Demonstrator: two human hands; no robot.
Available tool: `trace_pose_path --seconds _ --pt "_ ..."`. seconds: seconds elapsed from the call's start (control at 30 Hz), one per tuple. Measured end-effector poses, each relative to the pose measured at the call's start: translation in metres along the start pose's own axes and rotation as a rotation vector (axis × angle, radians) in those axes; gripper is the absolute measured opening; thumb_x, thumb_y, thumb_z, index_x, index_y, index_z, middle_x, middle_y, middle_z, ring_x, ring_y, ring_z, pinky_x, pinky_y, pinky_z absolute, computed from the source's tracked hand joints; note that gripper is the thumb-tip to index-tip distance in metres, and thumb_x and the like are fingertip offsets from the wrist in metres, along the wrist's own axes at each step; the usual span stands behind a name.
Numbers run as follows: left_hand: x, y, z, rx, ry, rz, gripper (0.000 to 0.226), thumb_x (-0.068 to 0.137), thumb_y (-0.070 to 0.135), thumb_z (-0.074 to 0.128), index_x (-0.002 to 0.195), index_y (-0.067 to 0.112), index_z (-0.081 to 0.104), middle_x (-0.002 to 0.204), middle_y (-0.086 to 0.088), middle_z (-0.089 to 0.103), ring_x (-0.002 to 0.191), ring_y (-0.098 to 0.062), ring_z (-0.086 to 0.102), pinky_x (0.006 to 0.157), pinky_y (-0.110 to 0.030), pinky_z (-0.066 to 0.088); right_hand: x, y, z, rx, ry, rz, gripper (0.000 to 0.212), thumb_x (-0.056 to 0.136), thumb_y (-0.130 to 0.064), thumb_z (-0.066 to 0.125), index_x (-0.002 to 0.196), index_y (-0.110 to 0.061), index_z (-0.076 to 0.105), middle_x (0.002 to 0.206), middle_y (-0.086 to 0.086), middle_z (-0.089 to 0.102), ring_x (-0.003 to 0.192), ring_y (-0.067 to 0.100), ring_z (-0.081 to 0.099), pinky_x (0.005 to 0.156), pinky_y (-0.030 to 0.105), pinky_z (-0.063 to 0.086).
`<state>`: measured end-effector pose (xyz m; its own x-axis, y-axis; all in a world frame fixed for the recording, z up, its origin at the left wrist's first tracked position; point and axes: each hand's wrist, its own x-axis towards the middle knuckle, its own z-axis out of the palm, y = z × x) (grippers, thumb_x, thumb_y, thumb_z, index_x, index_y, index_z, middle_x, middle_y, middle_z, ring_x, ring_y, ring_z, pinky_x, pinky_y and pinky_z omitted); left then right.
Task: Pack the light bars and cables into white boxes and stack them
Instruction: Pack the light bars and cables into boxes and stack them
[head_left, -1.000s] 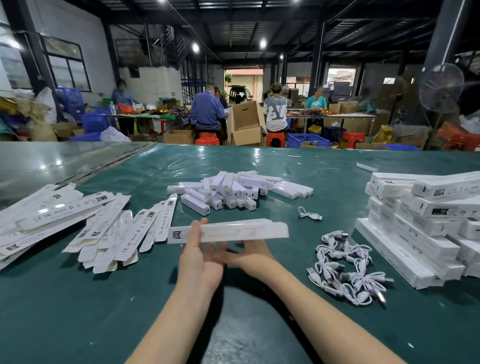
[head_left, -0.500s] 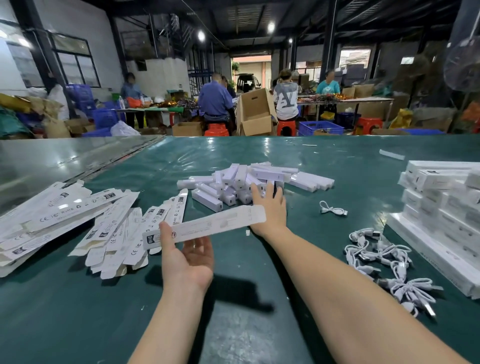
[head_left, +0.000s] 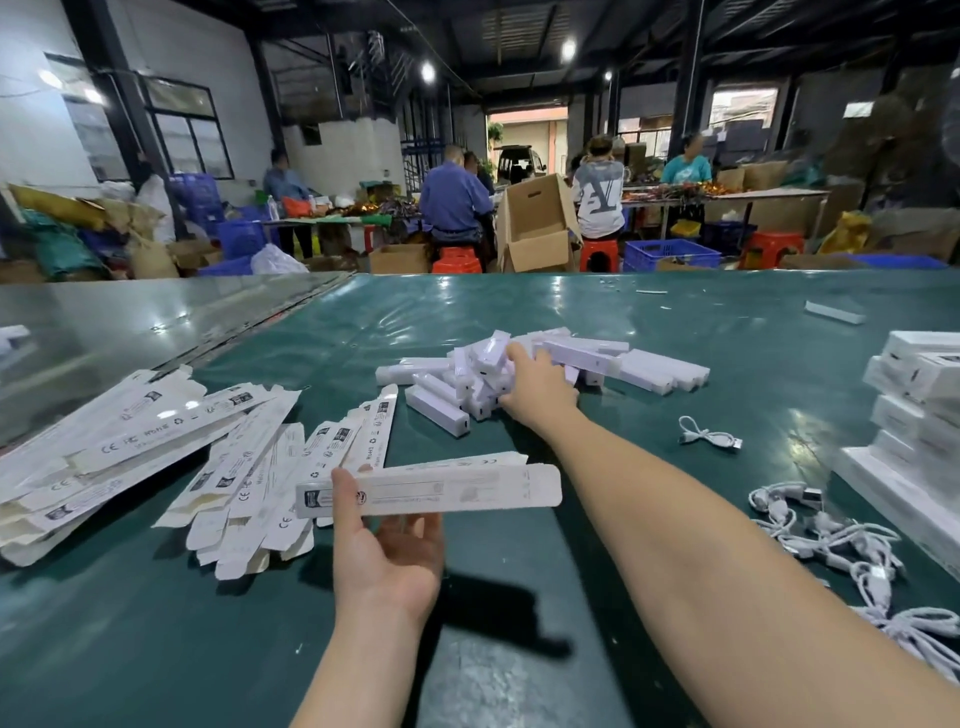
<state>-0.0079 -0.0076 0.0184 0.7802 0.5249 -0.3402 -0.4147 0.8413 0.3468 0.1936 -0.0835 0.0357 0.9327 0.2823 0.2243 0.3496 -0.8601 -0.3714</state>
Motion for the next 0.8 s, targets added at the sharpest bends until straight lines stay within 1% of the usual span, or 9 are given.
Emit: trace_pose_path --seconds 0.07,0.17,0.23,0.33,0.47,0.57,0.67,0.73,0.8 --pt "0.0 -0.001 0.001 0.003 -0.01 -0.003 0.024 0.081 0.044 0.064 0.076 0.021 0.062 0.054 0.004 0.067 0.076 -0.013 0.061 0.054 -0.026 0.056 -0.005 0.002 -0.005 -0.02 0.024 -0.033 0.037 0.088 -0.019 0.054 0.121 -0.023 0.037 0.122 0.014 0.042 0.104 0.036 0.05 0.074 0.04 0.046" --pt "-0.001 -0.001 0.0 0.01 -0.008 -0.001 0.022 0.081 0.044 0.065 0.077 0.022 0.063 0.055 0.004 0.067 0.077 -0.013 0.061 0.051 -0.029 0.057 -0.019 0.001 -0.008 -0.039 0.005 -0.068 0.035 0.086 -0.017 0.055 0.117 -0.021 0.039 0.125 0.016 0.04 0.101 0.037 0.05 0.069 0.038 0.045" --pt "-0.001 -0.001 0.0 0.032 0.001 -0.008 0.023 0.079 0.046 0.066 0.077 0.023 0.062 0.057 0.005 0.067 0.077 -0.012 0.062 0.055 -0.023 0.056 -0.035 0.003 -0.011 -0.006 0.009 -0.067 0.032 0.084 -0.015 0.056 0.114 -0.021 0.045 0.123 0.015 0.04 0.104 0.036 0.048 0.07 0.037 0.045" --pt "-0.006 -0.001 0.002 0.044 0.02 -0.018 0.025 0.079 0.046 0.066 0.076 0.022 0.059 0.071 0.004 0.067 0.079 -0.013 0.061 0.067 -0.027 0.052 -0.062 0.009 -0.018 0.019 0.001 -0.087 0.037 0.081 -0.014 0.058 0.116 -0.022 0.049 0.12 0.011 0.044 0.106 0.032 0.046 0.069 0.033 0.039" --pt "-0.012 -0.002 0.006 0.041 0.023 -0.033 0.028 0.082 0.049 0.063 0.078 0.021 0.058 0.081 0.004 0.063 0.077 -0.011 0.061 0.069 -0.027 0.051 -0.107 0.017 -0.03 0.054 0.019 -0.084 0.032 0.081 -0.017 0.059 0.111 -0.02 0.049 0.115 0.007 0.044 0.105 0.03 0.045 0.07 0.034 0.04" --pt "-0.013 -0.003 0.006 0.033 -0.008 -0.05 0.032 0.091 0.051 0.05 0.085 0.02 0.056 0.067 0.003 0.068 0.062 -0.01 0.065 0.061 -0.025 0.055 -0.145 0.023 -0.027 0.106 0.102 -0.103 0.032 0.081 -0.015 0.056 0.111 -0.024 0.05 0.116 0.001 0.043 0.106 0.027 0.046 0.087 0.043 0.041" --pt "-0.014 -0.006 0.006 0.013 -0.103 -0.109 0.037 0.1 0.039 0.031 0.092 0.009 0.051 0.075 -0.007 0.063 0.07 -0.018 0.06 0.056 -0.033 0.056 -0.166 0.029 -0.021 0.088 0.19 -0.08 0.036 0.089 -0.021 0.049 0.123 -0.035 0.047 0.13 -0.006 0.04 0.12 0.021 0.036 0.107 0.06 0.014" --pt "-0.017 -0.006 0.007 0.023 -0.197 -0.171 0.031 0.099 0.027 0.028 0.096 0.003 0.048 0.087 -0.011 0.054 0.08 -0.022 0.056 0.066 -0.045 0.057 -0.168 0.033 -0.022 0.097 0.241 -0.041 0.04 0.094 -0.024 0.043 0.131 -0.039 0.041 0.134 -0.01 0.041 0.127 0.015 0.03 0.108 0.059 0.005" --pt "-0.023 -0.006 0.011 0.058 -0.26 -0.22 0.023 0.097 0.016 0.03 0.095 0.001 0.048 0.09 -0.012 0.053 0.082 -0.022 0.056 0.089 -0.055 0.046 -0.17 0.036 -0.024 0.194 0.344 -0.018 0.045 0.096 -0.022 0.04 0.139 -0.035 0.034 0.129 -0.009 0.046 0.124 0.017 0.034 0.109 0.048 0.012"
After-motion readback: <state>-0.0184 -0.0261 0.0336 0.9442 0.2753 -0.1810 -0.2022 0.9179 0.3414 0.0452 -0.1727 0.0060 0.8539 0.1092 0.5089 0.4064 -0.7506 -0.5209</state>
